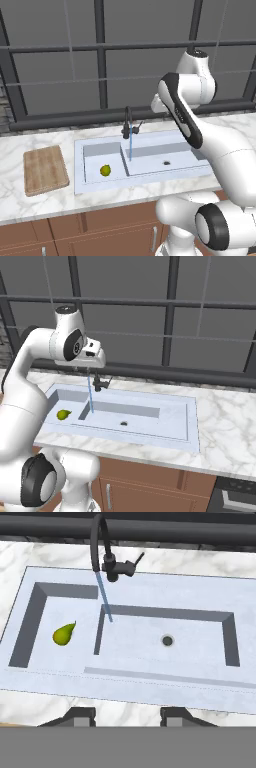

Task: Pick the pear from the sink and place it on the cutting board to airdry. Then turn off the sink faucet.

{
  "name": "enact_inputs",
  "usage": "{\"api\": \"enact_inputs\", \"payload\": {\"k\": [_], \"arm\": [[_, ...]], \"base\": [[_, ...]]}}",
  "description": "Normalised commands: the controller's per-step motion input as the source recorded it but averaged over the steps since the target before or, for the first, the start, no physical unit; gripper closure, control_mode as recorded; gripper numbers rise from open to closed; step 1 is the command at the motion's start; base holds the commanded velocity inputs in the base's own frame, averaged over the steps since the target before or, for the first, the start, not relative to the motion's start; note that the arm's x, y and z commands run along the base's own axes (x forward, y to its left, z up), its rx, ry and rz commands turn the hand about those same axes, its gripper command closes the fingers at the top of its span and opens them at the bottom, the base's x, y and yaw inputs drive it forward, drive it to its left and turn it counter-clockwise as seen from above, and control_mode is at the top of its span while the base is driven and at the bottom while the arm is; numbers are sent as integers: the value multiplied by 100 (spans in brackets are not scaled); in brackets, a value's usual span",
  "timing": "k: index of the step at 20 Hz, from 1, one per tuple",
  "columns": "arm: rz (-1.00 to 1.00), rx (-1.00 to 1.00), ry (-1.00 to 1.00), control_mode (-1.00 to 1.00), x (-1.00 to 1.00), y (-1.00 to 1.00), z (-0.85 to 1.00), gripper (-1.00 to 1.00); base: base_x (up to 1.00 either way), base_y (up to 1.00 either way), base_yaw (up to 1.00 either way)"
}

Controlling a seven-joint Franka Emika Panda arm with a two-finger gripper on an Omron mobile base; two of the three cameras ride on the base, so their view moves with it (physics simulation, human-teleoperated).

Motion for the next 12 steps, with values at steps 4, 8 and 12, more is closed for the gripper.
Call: {"api": "enact_inputs", "payload": {"k": [4, 8, 12], "arm": [[0, 0, -1, -100, -8, 15, 0, -100], [0, 0, 0, -100, -8, 31, -6, -100], [1, 0, 1, -100, 0, 50, -15, -100]], "base": [[0, 0, 0], [0, 0, 0], [0, 0, 0]]}}
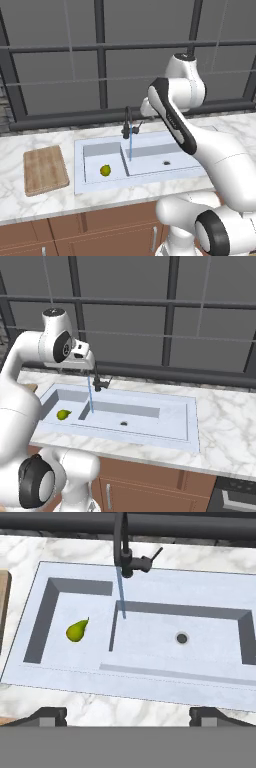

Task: Pick the pear from the sink and place it on the cutting board to airdry. Then turn off the sink faucet.

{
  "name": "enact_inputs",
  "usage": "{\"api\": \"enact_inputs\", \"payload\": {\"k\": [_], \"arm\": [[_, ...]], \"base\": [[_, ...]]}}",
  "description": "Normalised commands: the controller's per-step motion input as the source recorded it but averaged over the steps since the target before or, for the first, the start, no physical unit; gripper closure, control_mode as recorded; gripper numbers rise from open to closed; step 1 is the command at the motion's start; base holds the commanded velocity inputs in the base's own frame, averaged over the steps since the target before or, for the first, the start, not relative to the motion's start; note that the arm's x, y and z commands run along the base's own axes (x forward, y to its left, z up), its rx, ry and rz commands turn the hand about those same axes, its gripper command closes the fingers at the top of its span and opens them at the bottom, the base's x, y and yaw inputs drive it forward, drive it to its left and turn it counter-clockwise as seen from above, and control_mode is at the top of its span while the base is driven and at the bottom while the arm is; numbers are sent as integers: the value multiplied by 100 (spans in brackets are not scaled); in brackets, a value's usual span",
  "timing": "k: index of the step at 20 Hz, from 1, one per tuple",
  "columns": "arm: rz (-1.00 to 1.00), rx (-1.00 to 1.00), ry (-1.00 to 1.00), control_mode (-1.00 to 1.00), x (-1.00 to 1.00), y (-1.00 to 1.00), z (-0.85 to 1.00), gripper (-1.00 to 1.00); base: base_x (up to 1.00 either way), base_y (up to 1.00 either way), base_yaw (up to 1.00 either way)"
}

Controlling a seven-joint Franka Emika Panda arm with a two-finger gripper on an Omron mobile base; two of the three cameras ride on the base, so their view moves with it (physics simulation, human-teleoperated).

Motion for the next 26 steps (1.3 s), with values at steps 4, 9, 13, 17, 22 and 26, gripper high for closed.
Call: {"api": "enact_inputs", "payload": {"k": [4, 9, 13, 17, 22, 26], "arm": [[0, 0, 3, -100, 1, 62, -18, -100], [2, 0, 1, -100, 4, 45, -22, -100], [2, 2, 6, -100, 12, 44, -25, -100], [1, 3, 3, -100, 12, 34, -23, -100], [0, 1, 1, -100, 11, 21, -12, -100], [0, 1, 1, -100, 8, 16, -20, -100]], "base": [[0, 0, 0], [0, 0, 0], [0, 0, 0], [0, 0, 0], [0, 0, 0], [0, 0, 0]]}}
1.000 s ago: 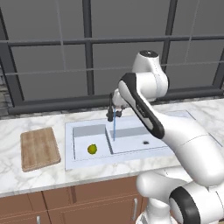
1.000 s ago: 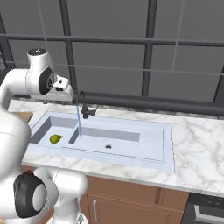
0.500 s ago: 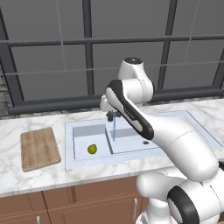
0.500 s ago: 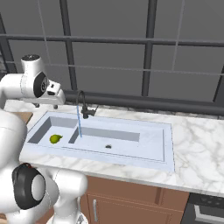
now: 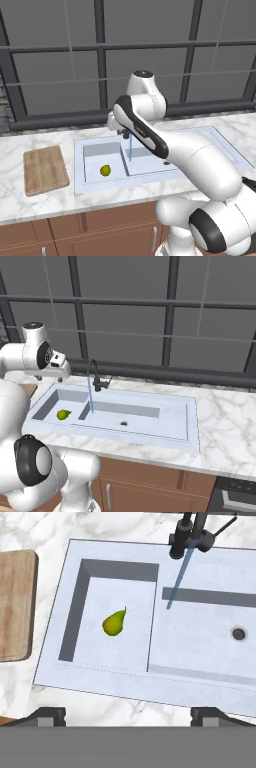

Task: Pick the pear from the sink and place it on the cutting board to airdry. Then turn off the sink faucet.

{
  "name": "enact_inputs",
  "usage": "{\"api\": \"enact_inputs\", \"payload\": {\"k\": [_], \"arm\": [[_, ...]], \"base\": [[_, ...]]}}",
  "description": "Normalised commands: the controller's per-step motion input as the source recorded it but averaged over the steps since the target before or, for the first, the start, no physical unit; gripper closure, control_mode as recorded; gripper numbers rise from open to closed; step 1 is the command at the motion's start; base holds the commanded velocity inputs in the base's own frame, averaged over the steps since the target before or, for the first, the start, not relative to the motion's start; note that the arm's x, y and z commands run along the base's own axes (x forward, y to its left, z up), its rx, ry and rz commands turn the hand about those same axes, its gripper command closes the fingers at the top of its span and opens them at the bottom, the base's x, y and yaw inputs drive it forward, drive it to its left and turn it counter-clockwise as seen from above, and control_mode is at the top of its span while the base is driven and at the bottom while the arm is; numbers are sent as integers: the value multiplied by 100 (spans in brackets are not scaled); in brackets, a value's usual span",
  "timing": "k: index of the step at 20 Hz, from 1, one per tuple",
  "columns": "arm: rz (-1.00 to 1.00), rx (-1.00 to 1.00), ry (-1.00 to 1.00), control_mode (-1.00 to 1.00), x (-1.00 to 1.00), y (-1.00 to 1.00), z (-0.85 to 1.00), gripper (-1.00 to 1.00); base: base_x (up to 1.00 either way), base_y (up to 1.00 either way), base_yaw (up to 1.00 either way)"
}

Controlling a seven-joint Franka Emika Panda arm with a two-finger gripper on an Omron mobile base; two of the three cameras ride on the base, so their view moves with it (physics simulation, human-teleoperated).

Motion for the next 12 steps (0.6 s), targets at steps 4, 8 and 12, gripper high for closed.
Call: {"api": "enact_inputs", "payload": {"k": [4, 8, 12], "arm": [[0, 2, 2, -100, 1, 12, -20, -100], [0, 1, 2, -100, 2, 14, -20, -100], [0, 2, 2, -100, 1, 8, -25, -100]], "base": [[0, 0, 0], [0, 0, 0], [0, 0, 0]]}}
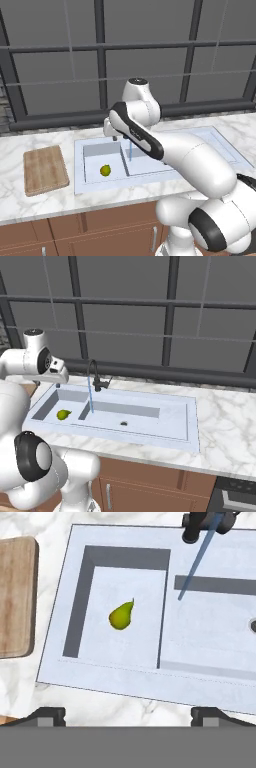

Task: Pick the pear from the sink and place it on the cutting board to airdry. Then turn off the sink faucet.

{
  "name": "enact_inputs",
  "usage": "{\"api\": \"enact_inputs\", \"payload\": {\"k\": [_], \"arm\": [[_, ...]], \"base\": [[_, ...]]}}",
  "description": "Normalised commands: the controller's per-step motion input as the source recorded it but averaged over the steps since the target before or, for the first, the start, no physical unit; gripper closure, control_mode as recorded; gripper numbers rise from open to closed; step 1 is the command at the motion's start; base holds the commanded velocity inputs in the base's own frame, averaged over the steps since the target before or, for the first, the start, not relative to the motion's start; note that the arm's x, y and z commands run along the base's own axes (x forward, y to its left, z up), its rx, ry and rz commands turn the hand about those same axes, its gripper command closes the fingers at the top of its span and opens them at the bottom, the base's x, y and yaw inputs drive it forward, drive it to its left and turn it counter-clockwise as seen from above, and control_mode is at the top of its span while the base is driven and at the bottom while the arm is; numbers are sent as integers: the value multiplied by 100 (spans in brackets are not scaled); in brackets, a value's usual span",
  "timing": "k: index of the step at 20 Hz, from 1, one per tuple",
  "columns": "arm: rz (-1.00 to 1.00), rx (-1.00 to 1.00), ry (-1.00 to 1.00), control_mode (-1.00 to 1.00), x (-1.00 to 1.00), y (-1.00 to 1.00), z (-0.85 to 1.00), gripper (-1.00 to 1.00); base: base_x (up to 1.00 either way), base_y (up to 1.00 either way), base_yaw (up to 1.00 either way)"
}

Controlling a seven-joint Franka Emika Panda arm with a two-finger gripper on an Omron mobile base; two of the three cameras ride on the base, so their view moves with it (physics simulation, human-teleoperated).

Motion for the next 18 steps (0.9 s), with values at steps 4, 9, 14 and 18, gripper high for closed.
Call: {"api": "enact_inputs", "payload": {"k": [4, 9, 14, 18], "arm": [[0, 1, 4, -100, 6, 3, -23, -100], [0, 0, 3, -100, 7, 4, -24, -100], [0, 0, 3, -100, 5, 7, -18, -100], [0, 0, 2, -100, 3, 13, -19, -100]], "base": [[0, 0, 0], [0, 0, 0], [0, 0, 0], [0, 0, 0]]}}
